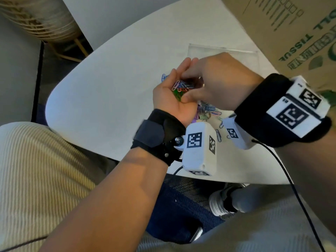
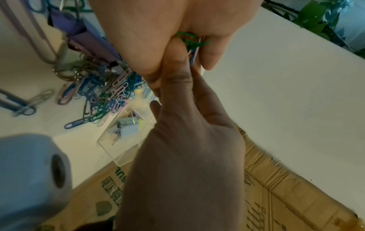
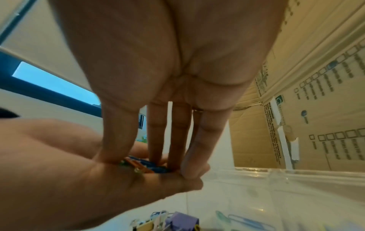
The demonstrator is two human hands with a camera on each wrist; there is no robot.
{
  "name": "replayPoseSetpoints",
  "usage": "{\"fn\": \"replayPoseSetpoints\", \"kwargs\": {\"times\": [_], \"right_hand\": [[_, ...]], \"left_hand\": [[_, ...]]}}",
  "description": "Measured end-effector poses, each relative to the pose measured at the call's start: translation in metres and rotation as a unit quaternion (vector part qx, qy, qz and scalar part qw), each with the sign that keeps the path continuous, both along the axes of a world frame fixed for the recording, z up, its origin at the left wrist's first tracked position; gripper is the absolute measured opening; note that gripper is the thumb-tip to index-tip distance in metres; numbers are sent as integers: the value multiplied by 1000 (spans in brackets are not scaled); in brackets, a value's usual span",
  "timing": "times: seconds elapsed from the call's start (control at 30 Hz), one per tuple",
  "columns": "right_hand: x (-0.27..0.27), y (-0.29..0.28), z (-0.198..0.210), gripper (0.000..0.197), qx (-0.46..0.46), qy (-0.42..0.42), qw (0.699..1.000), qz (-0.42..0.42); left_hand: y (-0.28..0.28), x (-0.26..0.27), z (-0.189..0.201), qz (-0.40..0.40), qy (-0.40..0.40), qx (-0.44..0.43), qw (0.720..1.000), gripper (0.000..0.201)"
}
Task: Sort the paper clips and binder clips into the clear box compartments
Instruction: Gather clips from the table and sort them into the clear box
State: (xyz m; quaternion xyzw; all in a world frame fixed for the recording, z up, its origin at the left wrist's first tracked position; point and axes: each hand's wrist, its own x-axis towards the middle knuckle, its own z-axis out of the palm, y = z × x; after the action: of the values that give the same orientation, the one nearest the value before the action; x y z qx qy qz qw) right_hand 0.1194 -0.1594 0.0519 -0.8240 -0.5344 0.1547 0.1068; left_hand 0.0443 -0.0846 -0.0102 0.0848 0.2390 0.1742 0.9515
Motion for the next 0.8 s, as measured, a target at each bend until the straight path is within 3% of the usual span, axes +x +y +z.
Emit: {"fn": "replayPoseSetpoints", "kwargs": {"times": [0.2,0.33,0.4,0.47,0.53,0.67,0.8], "right_hand": [[-14,3,-2,24,38,-35,999,10],[-7,-7,-2,17,100,67,989,-89],[0,-11,-6,17,162,193,956,-153],[10,-13,-8,17,232,293,904,-208],[23,-12,-6,17,283,297,876,-252],[43,3,-7,11,284,188,898,-278],[49,15,-13,22,128,56,969,-203]], "left_hand": [[-1,-4,7,-1,4,-22,1000,42],[0,-3,6,2,6,8,1000,43],[1,-2,2,-3,-4,8,1000,43],[2,-3,-2,-4,-4,5,1000,42],[2,-4,-6,-8,-7,-2,1000,42],[0,-6,-10,-12,0,-6,1000,44],[-1,-5,-6,-8,7,-8,1000,44]]}}
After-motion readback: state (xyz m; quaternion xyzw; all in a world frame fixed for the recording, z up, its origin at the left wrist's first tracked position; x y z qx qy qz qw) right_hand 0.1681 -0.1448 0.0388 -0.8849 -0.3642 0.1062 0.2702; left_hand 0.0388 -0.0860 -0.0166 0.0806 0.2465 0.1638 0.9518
